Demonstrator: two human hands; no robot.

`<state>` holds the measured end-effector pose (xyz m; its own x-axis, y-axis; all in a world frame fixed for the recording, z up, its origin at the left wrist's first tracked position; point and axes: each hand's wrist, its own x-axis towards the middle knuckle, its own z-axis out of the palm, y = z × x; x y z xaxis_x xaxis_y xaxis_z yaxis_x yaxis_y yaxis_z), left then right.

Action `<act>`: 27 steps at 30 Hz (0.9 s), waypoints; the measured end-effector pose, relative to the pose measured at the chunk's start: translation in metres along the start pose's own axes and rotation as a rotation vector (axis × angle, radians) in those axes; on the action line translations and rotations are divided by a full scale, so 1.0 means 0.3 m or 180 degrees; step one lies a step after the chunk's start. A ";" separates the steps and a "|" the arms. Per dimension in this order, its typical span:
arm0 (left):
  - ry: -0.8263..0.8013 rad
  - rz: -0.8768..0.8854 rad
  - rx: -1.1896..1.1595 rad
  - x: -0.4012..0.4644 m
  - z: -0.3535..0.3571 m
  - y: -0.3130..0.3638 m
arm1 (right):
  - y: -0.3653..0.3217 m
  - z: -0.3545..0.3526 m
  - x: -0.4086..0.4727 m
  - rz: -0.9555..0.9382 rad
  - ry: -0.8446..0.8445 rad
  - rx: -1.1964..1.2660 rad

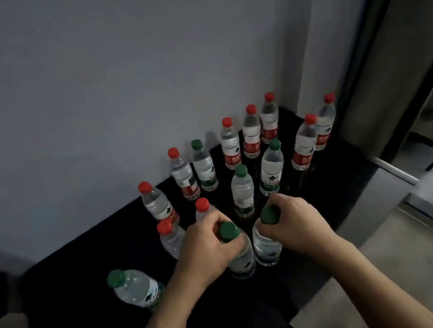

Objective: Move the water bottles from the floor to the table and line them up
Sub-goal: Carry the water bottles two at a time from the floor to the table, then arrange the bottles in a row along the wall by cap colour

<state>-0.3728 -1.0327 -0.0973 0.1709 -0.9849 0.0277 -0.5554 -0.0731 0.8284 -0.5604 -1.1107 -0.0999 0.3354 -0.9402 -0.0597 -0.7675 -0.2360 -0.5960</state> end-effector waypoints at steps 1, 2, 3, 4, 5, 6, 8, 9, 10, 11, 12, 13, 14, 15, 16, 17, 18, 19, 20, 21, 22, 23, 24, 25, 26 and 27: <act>0.0092 -0.0120 0.0002 0.010 0.002 -0.008 | 0.001 0.004 0.042 -0.0170 -0.0122 -0.0028; 0.0172 -0.0226 0.0018 0.016 0.004 -0.016 | 0.001 0.011 0.077 -0.0322 -0.0245 -0.0042; 0.0254 -0.0312 0.0041 0.020 0.005 -0.022 | 0.002 0.019 0.110 -0.0443 -0.0361 -0.0018; 0.0349 -0.0384 0.0069 0.024 0.006 -0.028 | 0.005 0.028 0.140 -0.0527 -0.0458 0.0023; 0.0434 -0.0456 0.0120 0.027 0.008 -0.034 | 0.009 0.038 0.166 -0.0588 -0.0531 0.0059; 0.0505 -0.0542 0.0188 0.028 0.011 -0.041 | 0.013 0.050 0.189 -0.0645 -0.0591 0.0084; 0.0621 -0.0720 0.0323 0.024 0.018 -0.055 | 0.018 0.074 0.221 -0.0768 -0.0719 0.0088; 0.0668 -0.0789 0.0368 0.021 0.022 -0.066 | 0.021 0.087 0.232 -0.0819 -0.0788 0.0077; 0.0710 -0.0839 0.0400 0.018 0.028 -0.079 | 0.023 0.100 0.242 -0.0854 -0.0851 0.0066; 0.0752 -0.0870 0.0425 0.016 0.034 -0.092 | 0.025 0.113 0.253 -0.0883 -0.0906 0.0053; 0.0789 -0.0889 0.0442 0.014 0.040 -0.105 | 0.026 0.125 0.263 -0.0912 -0.0946 0.0033; 0.0818 -0.0901 0.0448 0.011 0.048 -0.121 | 0.028 0.139 0.272 -0.0939 -0.0974 0.0007; 0.0842 -0.0900 0.0436 0.008 0.055 -0.141 | 0.031 0.154 0.280 -0.0959 -0.0986 -0.0014; 0.0860 -0.0881 0.0410 0.004 0.061 -0.161 | 0.036 0.170 0.285 -0.0976 -0.0980 -0.0019; 0.0873 -0.0846 0.0387 -0.001 0.068 -0.181 | 0.043 0.187 0.289 -0.1003 -0.0961 -0.0012; 0.0882 -0.0804 0.0373 -0.004 0.074 -0.201 | 0.051 0.202 0.292 -0.1046 -0.0926 0.0007; 0.0899 -0.0765 0.0366 -0.008 0.080 -0.220 | 0.060 0.216 0.295 -0.1097 -0.0872 0.0034; 0.0940 -0.0728 0.0362 -0.010 0.088 -0.239 | 0.069 0.227 0.300 -0.1157 -0.0794 0.0063; 0.1001 -0.0686 0.0371 -0.012 0.098 -0.258 | 0.077 0.236 0.305 -0.1228 -0.0704 0.0084; 0.1064 -0.0639 0.0399 -0.014 0.109 -0.276 | 0.087 0.243 0.310 -0.1304 -0.0613 0.0098; 0.1122 -0.0595 0.0435 -0.016 0.121 -0.291 | 0.097 0.250 0.314 -0.1385 -0.0529 0.0107; 0.1176 -0.0559 0.0468 -0.018 0.132 -0.302 | 0.106 0.258 0.314 -0.1470 -0.0450 0.0121; 0.1227 -0.0511 0.0505 -0.019 0.142 -0.310 | 0.116 0.268 0.313 -0.1566 -0.0368 0.0147; 0.1267 -0.0439 0.0541 -0.019 0.150 -0.316 | 0.125 0.281 0.312 -0.1671 -0.0288 0.0192; 0.1287 -0.0357 0.0570 -0.017 0.157 -0.320 | 0.132 0.296 0.312 -0.1777 -0.0225 0.0253; 0.1296 -0.0280 0.0605 -0.012 0.164 -0.323 | 0.138 0.311 0.314 -0.1875 -0.0182 0.0313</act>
<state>-0.3595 -1.0297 -0.2053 0.5091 -0.8344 0.2112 -0.6574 -0.2185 0.7212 -0.5095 -1.1860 -0.2048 0.7201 -0.6427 0.2616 -0.3903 -0.6869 -0.6130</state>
